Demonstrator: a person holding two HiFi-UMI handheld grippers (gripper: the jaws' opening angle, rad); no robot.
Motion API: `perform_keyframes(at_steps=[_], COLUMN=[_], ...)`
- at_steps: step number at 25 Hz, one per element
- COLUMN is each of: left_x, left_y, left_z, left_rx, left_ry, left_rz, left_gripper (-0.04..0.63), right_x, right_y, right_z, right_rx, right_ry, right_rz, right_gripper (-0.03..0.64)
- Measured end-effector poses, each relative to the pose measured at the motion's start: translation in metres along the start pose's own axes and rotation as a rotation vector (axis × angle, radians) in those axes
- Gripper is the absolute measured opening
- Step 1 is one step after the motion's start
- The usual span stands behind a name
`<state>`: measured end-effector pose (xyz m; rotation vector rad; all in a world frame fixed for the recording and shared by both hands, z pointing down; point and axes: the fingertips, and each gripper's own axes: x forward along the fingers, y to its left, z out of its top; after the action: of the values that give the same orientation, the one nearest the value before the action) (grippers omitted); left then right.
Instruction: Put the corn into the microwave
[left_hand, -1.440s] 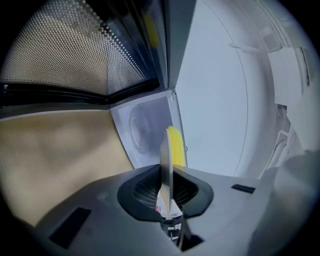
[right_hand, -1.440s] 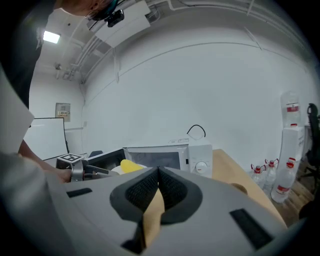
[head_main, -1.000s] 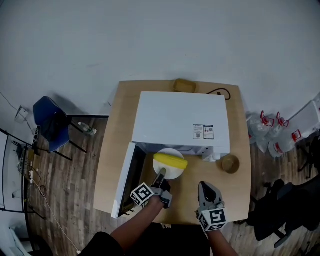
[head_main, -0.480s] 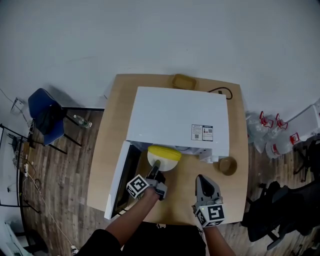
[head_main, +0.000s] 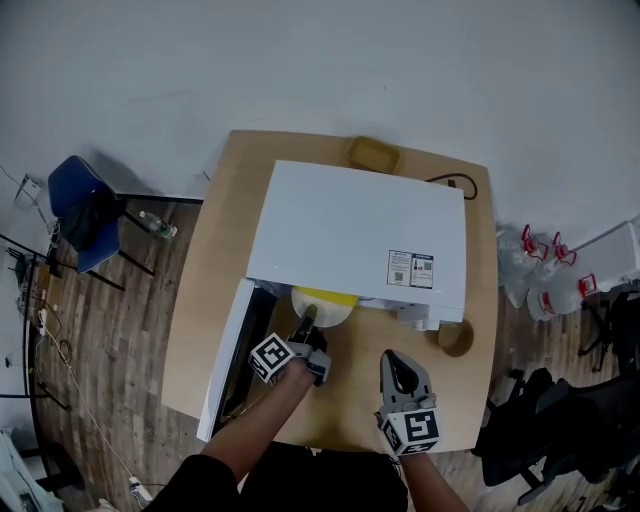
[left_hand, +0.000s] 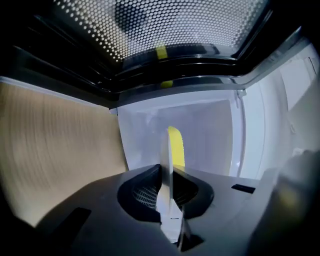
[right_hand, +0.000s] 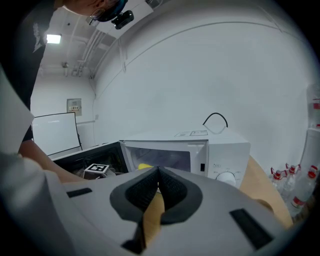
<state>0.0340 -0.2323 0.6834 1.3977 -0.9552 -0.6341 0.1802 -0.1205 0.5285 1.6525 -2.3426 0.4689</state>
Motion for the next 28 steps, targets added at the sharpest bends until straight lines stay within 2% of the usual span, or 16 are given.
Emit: perform_keyframes(at_steps=[14, 28], left_x=[0.031, 0.043], left_y=[0.015, 0.024], left_z=[0.009, 0.013], left_rx=[-0.057, -0.084], left_ry=[-0.064, -0.079], left_rz=[0.006, 0.053], left_gripper=[0.028, 0.026], right_x=[0.023, 0.021], right_y=[0.0, 0.011], right_z=[-0.007, -0.012], right_rx=[-0.004, -0.014], right_ry=[0.029, 0.044], right_rz=[0.059, 0.096], right_gripper=[0.058, 0.058])
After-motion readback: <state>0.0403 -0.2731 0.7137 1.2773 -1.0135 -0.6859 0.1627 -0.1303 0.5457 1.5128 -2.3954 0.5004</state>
